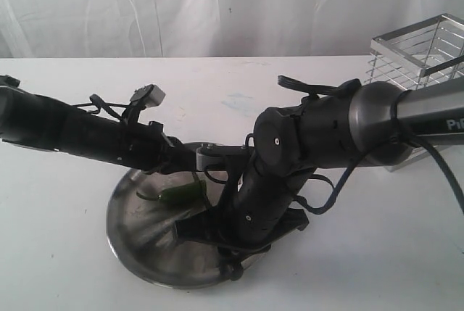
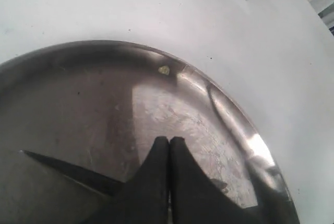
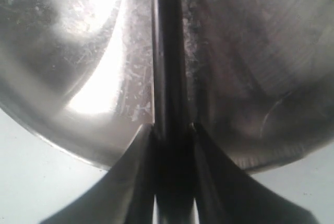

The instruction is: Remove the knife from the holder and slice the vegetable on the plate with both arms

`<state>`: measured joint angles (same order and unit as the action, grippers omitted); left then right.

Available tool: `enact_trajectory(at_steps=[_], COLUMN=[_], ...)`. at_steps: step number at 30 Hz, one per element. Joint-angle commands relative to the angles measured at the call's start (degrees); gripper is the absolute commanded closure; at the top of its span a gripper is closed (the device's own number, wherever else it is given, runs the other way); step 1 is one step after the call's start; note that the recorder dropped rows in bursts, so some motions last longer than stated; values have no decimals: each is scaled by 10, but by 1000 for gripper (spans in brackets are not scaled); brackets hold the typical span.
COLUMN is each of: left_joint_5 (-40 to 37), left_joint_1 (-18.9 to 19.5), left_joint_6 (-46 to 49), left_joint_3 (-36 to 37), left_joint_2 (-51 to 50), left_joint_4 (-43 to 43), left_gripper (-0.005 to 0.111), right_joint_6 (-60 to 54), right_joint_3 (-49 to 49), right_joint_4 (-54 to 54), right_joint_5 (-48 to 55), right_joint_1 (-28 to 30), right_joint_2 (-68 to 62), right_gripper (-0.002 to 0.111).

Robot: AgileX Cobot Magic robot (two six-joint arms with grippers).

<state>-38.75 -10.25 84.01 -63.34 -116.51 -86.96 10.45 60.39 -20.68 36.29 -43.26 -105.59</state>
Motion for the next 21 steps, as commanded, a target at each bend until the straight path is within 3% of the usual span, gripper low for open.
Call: enact_trajectory(at_steps=[1,5,14,21], left_joint_5=[45,83,58,73], left_joint_1=[-2,-2,-2,-2], left_joint_6=[5,7,19,28], left_joint_3=[16,30,33,32], left_joint_2=[5,-9,-34,12], left_joint_4=[6,20,22,-11], left_gripper=[107,107,107,107], right_joint_6=[3,3,5,5], right_joint_3=[2,2,2,2], right_joint_4=[2,1,-1,-1], right_joint_5=[-4,-4,-4,-3], right_joint_1=[3,3,3,3], right_joint_2=[2,2,-5,-23], right_gripper=[108,108,108,108])
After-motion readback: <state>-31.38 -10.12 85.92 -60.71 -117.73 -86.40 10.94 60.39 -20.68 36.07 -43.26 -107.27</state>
